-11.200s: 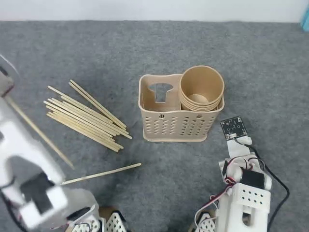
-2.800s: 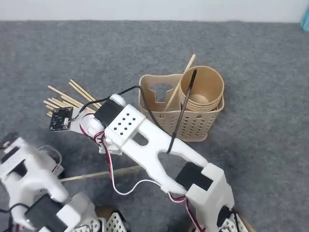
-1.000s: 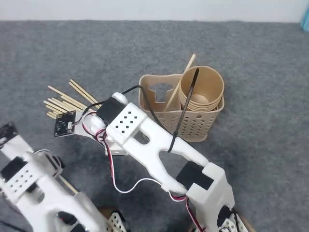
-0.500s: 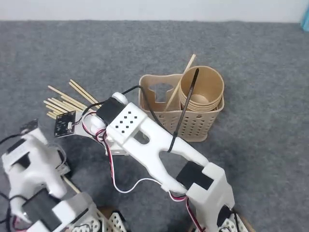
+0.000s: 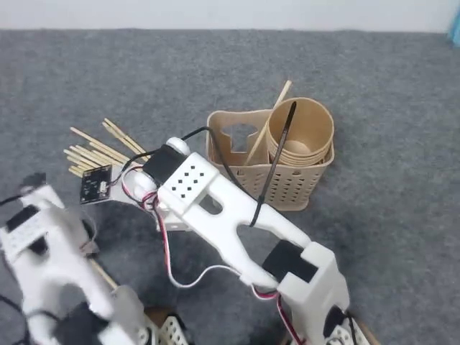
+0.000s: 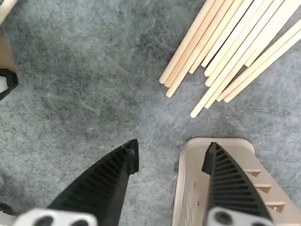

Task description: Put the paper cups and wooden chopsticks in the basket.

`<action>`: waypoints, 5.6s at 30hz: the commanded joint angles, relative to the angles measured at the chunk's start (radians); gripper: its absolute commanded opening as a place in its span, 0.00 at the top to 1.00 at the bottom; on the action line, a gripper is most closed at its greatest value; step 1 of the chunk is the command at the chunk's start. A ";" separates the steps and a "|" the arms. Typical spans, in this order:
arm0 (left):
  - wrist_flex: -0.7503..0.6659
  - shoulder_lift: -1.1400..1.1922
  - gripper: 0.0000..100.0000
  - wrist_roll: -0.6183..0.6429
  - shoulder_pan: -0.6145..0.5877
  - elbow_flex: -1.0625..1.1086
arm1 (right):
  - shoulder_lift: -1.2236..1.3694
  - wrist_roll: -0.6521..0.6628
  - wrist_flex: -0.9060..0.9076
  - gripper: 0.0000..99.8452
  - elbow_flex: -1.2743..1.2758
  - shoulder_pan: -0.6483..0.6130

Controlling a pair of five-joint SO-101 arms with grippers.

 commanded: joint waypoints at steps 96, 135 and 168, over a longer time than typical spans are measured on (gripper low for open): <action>0.005 0.245 0.99 0.163 0.450 -0.082 | -0.328 -0.292 0.107 0.78 -0.117 0.228; 0.091 0.245 0.99 -0.368 -0.201 -0.315 | -0.329 -0.290 0.116 0.78 -0.137 0.260; -0.278 0.640 0.92 0.020 -0.795 -0.863 | -0.328 -0.879 -0.725 0.78 0.611 -0.199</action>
